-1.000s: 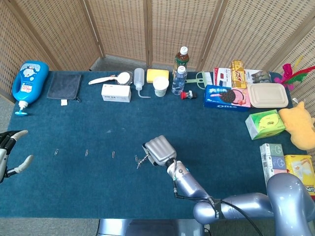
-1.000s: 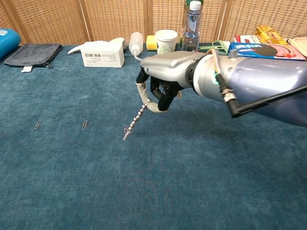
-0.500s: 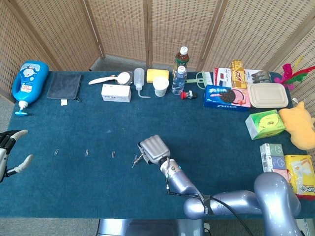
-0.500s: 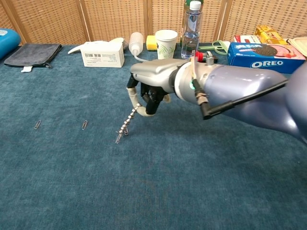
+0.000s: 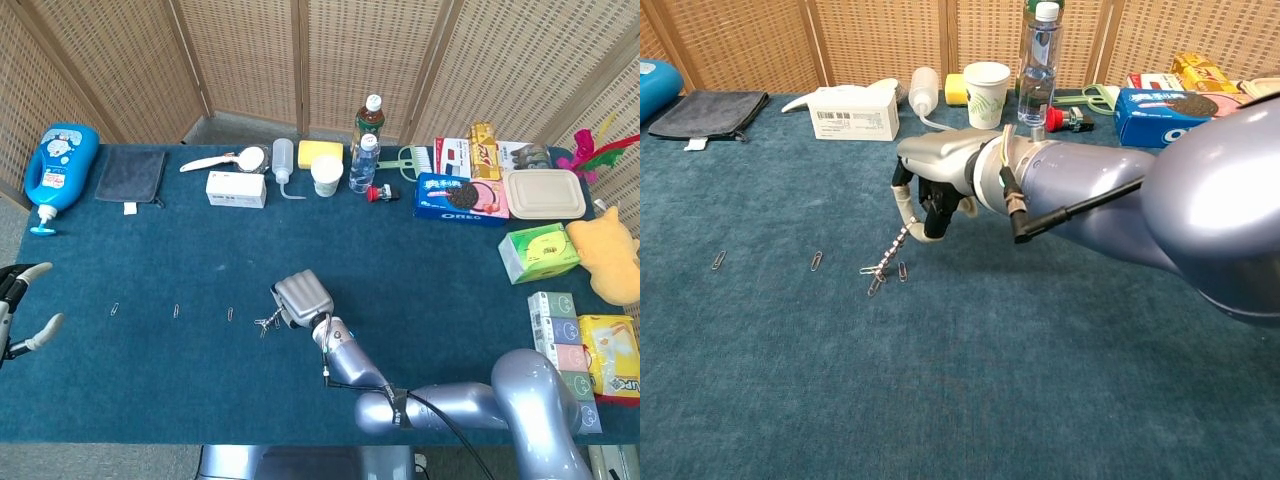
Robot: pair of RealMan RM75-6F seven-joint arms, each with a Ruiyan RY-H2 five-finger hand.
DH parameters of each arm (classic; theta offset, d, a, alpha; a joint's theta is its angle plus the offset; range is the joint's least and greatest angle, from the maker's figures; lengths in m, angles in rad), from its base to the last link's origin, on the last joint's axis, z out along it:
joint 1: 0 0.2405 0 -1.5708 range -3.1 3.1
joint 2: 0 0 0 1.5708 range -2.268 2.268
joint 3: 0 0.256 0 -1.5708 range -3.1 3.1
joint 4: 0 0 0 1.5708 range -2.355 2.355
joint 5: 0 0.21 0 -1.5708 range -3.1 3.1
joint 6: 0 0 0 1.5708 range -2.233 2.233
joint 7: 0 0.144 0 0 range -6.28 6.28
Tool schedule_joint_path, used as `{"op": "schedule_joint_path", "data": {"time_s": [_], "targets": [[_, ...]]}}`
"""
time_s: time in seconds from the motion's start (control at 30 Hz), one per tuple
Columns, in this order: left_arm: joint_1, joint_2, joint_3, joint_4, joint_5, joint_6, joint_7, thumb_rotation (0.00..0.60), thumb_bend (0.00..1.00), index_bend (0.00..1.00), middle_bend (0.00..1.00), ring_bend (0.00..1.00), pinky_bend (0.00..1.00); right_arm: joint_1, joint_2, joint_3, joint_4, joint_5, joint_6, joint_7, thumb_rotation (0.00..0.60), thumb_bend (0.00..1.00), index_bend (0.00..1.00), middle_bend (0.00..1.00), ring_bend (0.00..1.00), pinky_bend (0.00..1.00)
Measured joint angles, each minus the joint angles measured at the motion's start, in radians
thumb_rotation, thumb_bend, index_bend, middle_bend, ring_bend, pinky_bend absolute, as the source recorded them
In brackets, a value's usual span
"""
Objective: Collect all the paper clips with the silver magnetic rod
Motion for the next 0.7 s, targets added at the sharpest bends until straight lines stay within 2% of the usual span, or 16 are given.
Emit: {"op": "schedule_joint_path", "data": {"time_s": [0.4,0.7], "targets": [[-0.001,0.002,-0.001,-0.007,0.0,0.0,0.004,0.058,0.36,0.17,0.21,0.16,0.15,-0.008,0.024,-0.019,-0.002,0.0,-0.015,0.025,0.6,0.51,0.63,0.8,0.82,0.64],[-0.003,0.004,-0.002,-0.012,0.003,0.001,0.01,0.059,0.36,0.17,0.21,0.16,0.15,-0.014,0.031,-0.036,0.005,-0.017,-0.029,0.047,0.6,0.51,0.54,0.72,0.78,0.63]]}}
